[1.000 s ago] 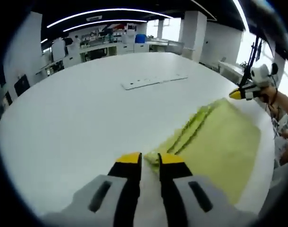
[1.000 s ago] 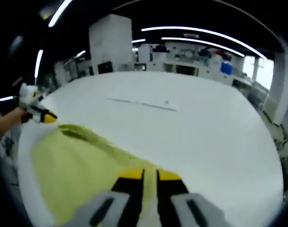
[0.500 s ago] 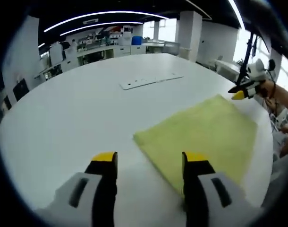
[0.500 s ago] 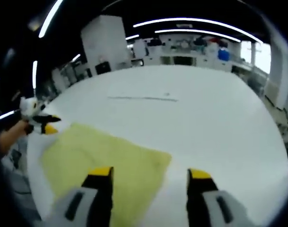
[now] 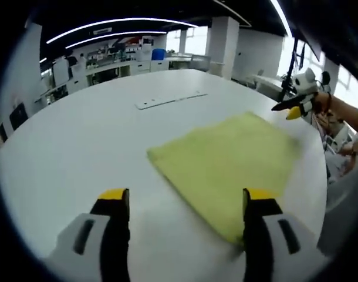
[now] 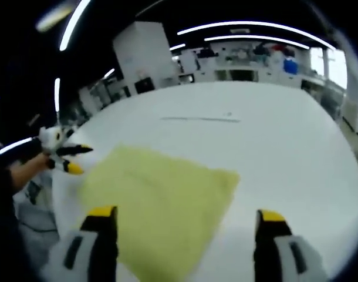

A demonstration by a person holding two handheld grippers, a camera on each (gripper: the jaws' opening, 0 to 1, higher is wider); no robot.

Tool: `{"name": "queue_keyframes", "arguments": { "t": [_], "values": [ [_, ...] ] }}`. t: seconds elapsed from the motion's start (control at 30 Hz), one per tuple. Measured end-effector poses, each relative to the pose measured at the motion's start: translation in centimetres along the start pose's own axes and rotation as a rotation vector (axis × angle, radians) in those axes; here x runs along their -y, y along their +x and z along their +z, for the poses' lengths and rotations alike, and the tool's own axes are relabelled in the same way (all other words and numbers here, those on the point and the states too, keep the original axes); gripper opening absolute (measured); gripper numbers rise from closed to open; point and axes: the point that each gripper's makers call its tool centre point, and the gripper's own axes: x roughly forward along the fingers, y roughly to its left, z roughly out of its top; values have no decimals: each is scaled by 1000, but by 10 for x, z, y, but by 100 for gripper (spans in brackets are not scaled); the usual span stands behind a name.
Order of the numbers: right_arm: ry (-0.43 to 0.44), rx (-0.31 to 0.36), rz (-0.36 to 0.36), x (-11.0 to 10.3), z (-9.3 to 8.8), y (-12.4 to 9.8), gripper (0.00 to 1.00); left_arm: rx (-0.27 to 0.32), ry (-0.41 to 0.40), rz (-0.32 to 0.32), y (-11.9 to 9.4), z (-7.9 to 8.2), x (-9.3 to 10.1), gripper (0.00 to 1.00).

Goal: Fold the garment on the visible template until the final outline fits inside the template.

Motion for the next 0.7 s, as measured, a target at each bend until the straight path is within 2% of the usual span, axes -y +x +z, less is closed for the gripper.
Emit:
{"name": "queue_keyframes", "arguments": {
  "t": [0.2, 0.4, 0.63, 0.7],
  "values": [
    [-7, -30, 48, -14, -23, -14, 99, 5, 23, -25, -12, -12, 17, 80],
    [-35, -63, 56, -24, -46, -24, 97, -20, 22, -41, -20, -28, 34, 78],
    [-62, -64, 37, -31, -65, -31, 87, -7, 42, -15, -25, -35, 48, 63],
    [-70, -65, 35, -35, -69, -32, 85, -5, 37, -10, -25, -37, 46, 57]
  ]
}}
